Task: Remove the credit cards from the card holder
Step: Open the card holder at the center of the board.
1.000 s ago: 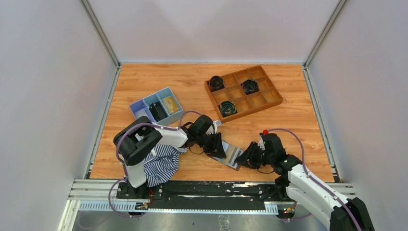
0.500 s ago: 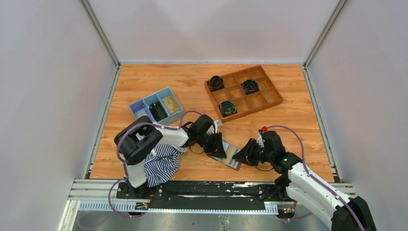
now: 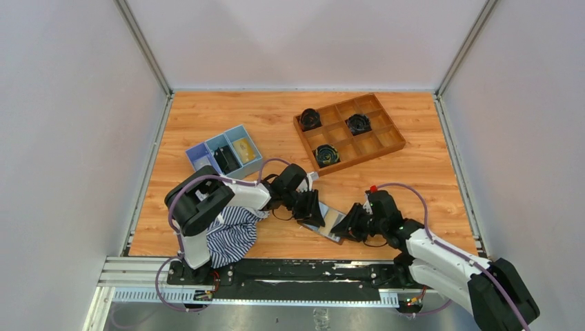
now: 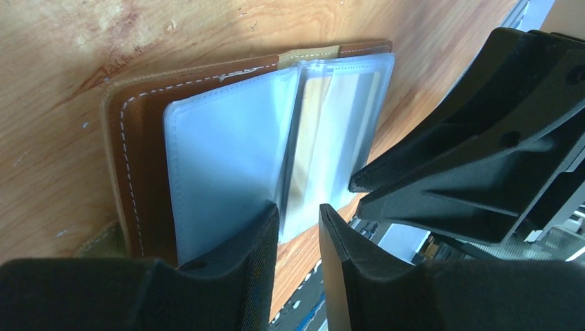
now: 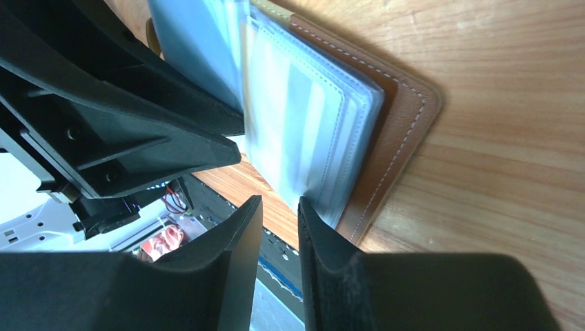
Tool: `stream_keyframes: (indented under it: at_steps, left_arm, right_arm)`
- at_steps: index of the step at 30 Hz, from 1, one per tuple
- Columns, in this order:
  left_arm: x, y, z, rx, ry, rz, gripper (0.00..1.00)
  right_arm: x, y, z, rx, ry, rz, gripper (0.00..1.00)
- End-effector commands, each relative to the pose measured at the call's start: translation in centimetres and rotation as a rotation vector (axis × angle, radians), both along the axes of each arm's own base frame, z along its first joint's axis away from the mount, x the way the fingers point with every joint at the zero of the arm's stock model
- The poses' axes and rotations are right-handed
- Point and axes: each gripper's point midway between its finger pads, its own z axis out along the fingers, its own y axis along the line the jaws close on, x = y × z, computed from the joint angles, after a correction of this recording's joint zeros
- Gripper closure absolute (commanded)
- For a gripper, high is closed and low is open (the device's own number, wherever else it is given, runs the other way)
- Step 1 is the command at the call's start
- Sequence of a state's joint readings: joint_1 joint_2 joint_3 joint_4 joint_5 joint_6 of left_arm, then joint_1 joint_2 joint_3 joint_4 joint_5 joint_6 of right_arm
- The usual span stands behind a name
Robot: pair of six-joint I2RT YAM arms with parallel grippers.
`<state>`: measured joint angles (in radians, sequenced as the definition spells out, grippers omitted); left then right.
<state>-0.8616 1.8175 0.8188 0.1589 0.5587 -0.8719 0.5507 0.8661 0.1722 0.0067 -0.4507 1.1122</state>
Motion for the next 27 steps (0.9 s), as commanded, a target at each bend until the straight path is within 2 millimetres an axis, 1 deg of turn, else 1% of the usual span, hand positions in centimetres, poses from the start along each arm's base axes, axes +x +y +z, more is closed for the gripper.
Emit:
stream_keyframes:
  at_steps: [1, 11, 19, 23, 27]
  left_arm:
    - [-0.6, 0.9, -2.1, 0.074, 0.028, -0.002, 0.66]
    - [-0.5, 0.7, -1.7, 0.064, 0.021, -0.003, 0.69]
    - [-0.7, 0.9, -2.0, 0.073, 0.032, -0.002, 0.73]
    - [-0.5, 0.7, -1.6, 0.064, 0.021, 0.002, 0.81]
    - [-0.4, 0.3, -0.8, 0.039, 0.017, -0.014, 0.93]
  right_arm:
    - [-0.3, -0.4, -1.1, -0.025, 0.005, -0.019, 0.7]
    - [-0.3, -0.8, -2.4, -0.061, 0.032, -0.038, 0.71]
    - [-0.1, -1.1, -3.1, -0.072, 0.035, -0.072, 0.7]
    - [-0.1, -1.2, -3.5, -0.088, 0.044, -0.067, 0.71]
    - [-0.5, -1.7, -4.2, -0.106, 0.059, -0.076, 0.71]
